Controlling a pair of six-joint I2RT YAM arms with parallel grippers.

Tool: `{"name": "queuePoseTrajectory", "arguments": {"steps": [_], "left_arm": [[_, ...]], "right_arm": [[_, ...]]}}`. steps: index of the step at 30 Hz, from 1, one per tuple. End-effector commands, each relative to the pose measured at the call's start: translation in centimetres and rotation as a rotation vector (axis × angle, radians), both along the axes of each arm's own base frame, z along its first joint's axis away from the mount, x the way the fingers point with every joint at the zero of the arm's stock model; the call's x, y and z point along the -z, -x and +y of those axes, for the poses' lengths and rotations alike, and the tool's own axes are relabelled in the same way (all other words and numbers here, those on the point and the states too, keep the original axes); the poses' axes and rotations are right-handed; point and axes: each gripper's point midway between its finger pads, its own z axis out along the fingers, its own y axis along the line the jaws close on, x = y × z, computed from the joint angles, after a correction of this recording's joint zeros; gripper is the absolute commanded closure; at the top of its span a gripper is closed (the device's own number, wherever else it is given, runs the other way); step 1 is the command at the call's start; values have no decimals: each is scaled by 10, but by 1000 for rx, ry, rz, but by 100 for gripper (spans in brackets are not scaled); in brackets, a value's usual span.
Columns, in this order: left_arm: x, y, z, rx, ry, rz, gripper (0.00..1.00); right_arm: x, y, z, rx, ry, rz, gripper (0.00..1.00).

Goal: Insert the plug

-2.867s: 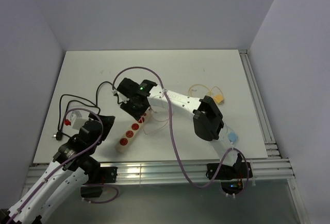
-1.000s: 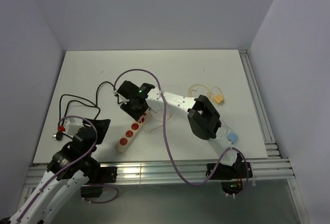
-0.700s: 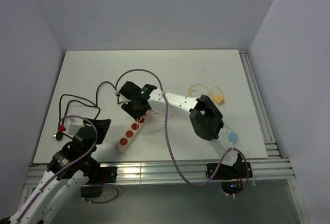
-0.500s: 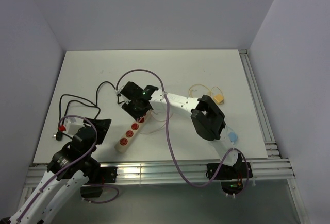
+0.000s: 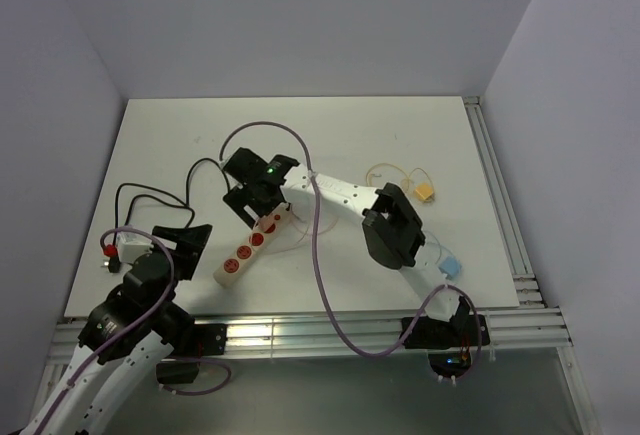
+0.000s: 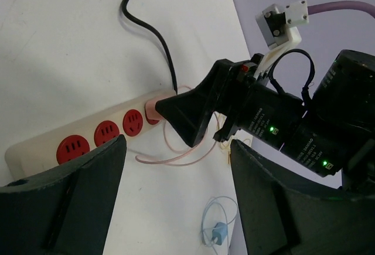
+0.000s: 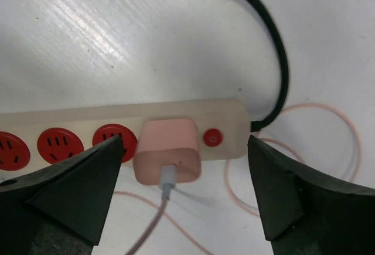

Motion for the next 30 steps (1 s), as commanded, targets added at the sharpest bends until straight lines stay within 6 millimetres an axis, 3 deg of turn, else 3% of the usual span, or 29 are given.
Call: {"name": "queuePoseTrajectory", "arguments": {"steps": [1, 2, 3, 5, 6, 7, 8, 10, 11, 13, 14, 15, 17, 18, 20, 21, 25, 28, 30], "left_arm": [[-24, 5, 3, 13, 6, -51, 23], [-27, 6, 3, 17, 7, -56, 23], [-28, 6, 3, 19, 2, -57, 23], [-29, 7, 2, 29, 4, -61, 23], [-29, 8, 2, 31, 6, -63, 23], [-30, 8, 1, 36, 11, -68, 23], [-27, 8, 0, 41, 12, -64, 23], [-28, 8, -3, 55, 23, -74, 23], [-27, 7, -6, 69, 26, -78, 23], [-26, 7, -9, 81, 22, -82, 22], [-26, 7, -9, 84, 23, -85, 22], [-26, 7, -10, 89, 17, -84, 22], [-26, 6, -10, 90, 11, -84, 22], [-27, 6, -11, 93, 8, -92, 21], [-31, 6, -10, 94, 7, -101, 21], [-33, 6, -9, 93, 2, -107, 21], [-38, 6, -8, 97, -9, -121, 22], [-38, 6, -9, 103, -13, -121, 22], [-36, 6, -11, 110, -17, -119, 22]], "right_arm": [[-88, -26, -7, 85, -121, -142, 5], [-96, -25, -11, 90, -128, -146, 3], [-116, -23, -17, 96, -157, -166, 2], [-123, -19, -31, 126, -158, -177, 2], [-143, -17, -40, 149, -199, -201, 1], [-148, -18, -47, 175, -214, -206, 1], [-137, -26, -68, 253, -208, -184, 1], [-153, -42, -96, 358, -289, -205, 1], [-145, -56, -134, 455, -291, -188, 1], [-146, -75, -171, 569, -312, -228, 1], [-131, -76, -192, 619, -281, -225, 0], [-138, -88, -226, 723, -281, -271, 0], [-129, -97, -263, 861, -254, -288, 0], [-121, -109, -296, 959, -228, -290, 0], [-105, -115, -335, 1110, -187, -279, 0], [-92, -121, -367, 1200, -153, -265, 1], [-49, -123, -423, 1389, -150, -166, 10], [-30, -124, -451, 1473, -152, -143, 21], [-18, -123, -454, 1487, -122, -121, 23]]}}
